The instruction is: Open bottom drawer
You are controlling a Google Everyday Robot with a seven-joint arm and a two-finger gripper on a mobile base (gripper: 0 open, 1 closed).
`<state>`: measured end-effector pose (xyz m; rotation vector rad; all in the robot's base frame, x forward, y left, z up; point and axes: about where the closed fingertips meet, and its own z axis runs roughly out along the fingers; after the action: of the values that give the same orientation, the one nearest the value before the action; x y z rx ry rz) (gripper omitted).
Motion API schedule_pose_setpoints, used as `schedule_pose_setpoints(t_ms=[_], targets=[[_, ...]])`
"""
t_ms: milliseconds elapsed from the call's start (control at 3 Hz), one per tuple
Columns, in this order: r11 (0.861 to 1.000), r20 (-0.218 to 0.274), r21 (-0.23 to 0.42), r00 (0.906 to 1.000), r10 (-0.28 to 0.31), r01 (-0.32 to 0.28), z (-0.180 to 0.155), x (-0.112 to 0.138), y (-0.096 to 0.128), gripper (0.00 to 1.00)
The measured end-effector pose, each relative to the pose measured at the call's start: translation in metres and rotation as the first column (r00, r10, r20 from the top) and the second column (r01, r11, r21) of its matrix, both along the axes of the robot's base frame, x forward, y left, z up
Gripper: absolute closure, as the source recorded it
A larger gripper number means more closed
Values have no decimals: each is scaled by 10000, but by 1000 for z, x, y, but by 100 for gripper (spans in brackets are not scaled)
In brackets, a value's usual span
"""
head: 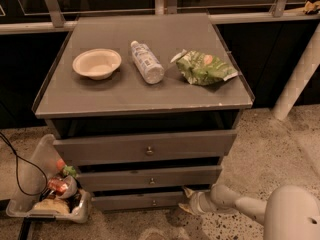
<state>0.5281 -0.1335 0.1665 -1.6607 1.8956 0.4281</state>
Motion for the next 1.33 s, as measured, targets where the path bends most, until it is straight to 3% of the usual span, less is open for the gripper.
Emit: schedule_pose_setpoints(t_ms=[333,1333], targets=[[10000,0,0,10000,0,0,0,0,0,100],[9998,-25,67,9998,199,-199,16,-11,-2,100]])
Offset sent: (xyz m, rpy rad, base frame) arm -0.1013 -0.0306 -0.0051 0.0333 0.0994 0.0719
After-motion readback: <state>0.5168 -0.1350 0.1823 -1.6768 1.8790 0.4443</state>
